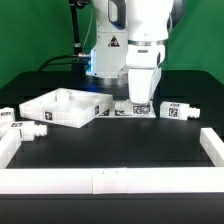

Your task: Assemble one leg

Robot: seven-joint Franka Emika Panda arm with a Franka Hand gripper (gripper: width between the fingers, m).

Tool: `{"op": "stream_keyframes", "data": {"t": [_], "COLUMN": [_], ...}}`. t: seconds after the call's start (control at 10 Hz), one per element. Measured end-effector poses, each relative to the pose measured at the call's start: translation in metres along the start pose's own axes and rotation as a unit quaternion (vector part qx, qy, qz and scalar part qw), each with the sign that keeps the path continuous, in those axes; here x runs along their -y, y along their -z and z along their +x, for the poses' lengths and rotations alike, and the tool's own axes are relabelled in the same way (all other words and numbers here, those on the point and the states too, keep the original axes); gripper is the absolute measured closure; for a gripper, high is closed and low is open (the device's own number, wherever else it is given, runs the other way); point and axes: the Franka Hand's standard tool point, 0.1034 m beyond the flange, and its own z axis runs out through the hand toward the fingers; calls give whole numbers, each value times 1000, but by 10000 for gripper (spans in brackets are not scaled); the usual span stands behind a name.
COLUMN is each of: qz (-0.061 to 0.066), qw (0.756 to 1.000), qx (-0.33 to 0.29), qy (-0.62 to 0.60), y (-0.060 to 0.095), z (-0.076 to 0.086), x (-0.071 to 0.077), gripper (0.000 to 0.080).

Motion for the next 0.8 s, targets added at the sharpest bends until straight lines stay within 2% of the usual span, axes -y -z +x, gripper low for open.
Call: {"op": "stream_keyframes", "data": {"t": [0.4, 0.5, 0.6, 0.7, 0.8], "qz": [0, 0, 4, 11, 11], "qw": [1000, 1000, 1000, 1000, 999], "qx": [-2, -1, 4, 22, 34], "qy": [-3, -3, 5, 6, -1], "y": [0, -1, 1, 18, 39], "z": [5, 5, 1, -11, -20], "x": [0, 1, -2, -17, -33], "gripper": [512, 357, 357, 225, 172]}}
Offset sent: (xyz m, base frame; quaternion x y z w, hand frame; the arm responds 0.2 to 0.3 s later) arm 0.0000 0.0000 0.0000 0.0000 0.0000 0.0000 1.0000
